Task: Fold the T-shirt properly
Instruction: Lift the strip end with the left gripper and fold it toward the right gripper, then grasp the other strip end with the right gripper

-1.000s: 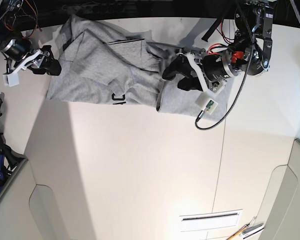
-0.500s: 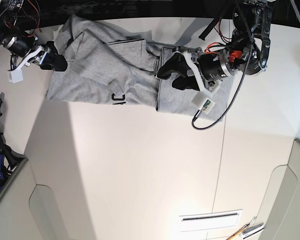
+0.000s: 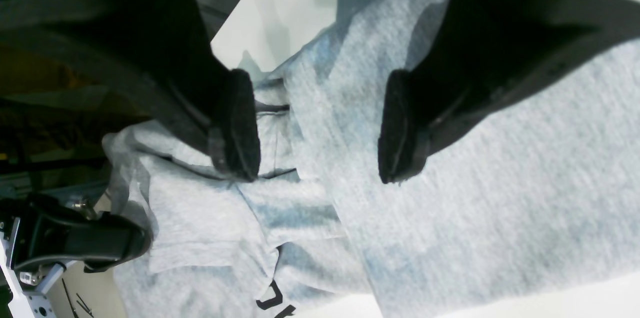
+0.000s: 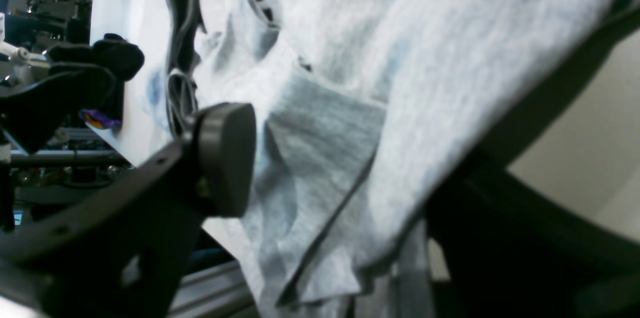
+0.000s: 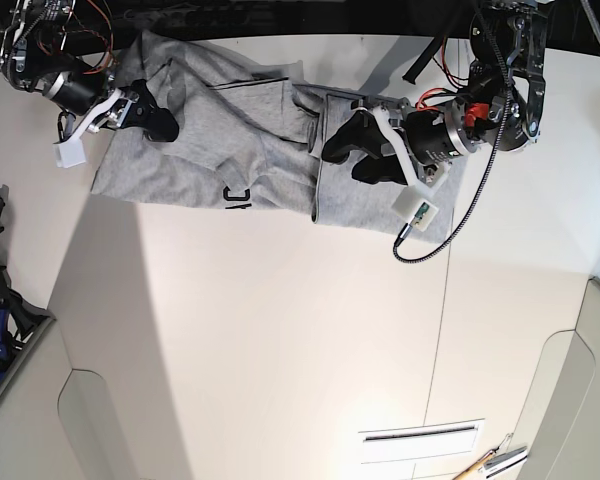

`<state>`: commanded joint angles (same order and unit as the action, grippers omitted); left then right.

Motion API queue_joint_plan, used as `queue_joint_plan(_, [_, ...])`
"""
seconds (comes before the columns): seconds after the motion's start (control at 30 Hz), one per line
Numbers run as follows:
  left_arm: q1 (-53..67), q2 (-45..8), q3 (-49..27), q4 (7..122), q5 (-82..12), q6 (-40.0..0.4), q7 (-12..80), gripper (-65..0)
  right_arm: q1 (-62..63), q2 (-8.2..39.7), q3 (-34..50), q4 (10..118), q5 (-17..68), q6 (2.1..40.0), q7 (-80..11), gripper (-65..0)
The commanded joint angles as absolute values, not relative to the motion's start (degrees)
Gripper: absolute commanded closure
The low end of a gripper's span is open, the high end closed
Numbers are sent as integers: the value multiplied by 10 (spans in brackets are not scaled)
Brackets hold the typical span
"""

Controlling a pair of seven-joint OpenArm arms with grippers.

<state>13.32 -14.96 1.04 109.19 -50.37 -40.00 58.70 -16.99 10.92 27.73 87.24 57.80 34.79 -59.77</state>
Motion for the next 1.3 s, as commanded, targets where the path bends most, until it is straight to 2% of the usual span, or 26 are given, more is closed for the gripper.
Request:
queue_joint_plan(0.03, [133, -150, 10, 1092, -504, -400, 587, -405, -170, 109, 277, 872, 574, 348, -596, -285])
queue_joint_plan(0.13, [127, -149, 6, 1096, -504, -400, 587, -404, -168, 110, 277, 872, 563, 348, -594, 0])
queue_joint_plan(0.33, [124, -150, -47, 1171, -504, -400, 587, -404, -165, 127, 291, 873, 560, 348, -586, 0])
queue_joint_plan(0.47, [136, -151, -77, 1174, -503, -400, 590, -404, -165, 141, 331, 873, 559, 348, -576, 0])
queue_joint_plan(0.7, [157, -151, -129, 1173, -503, -400, 594, -404, -165, 193, 391, 873, 562, 348, -570, 0])
queue_joint_plan(0.87, [187, -151, -131, 1171, -499, -400, 593, -404, -157, 224, 417, 873, 570, 347, -570, 0])
queue_joint_plan(1.17, [201, -149, -131, 1070, -512, -400, 585, -404, -105, 241, 423, 876, 581, 347, -577, 0])
queue_joint_plan(1.3, [202, -130, -131, 1052, -517, -400, 585, -404, -89, 239, 423, 896, 581, 347, -581, 0])
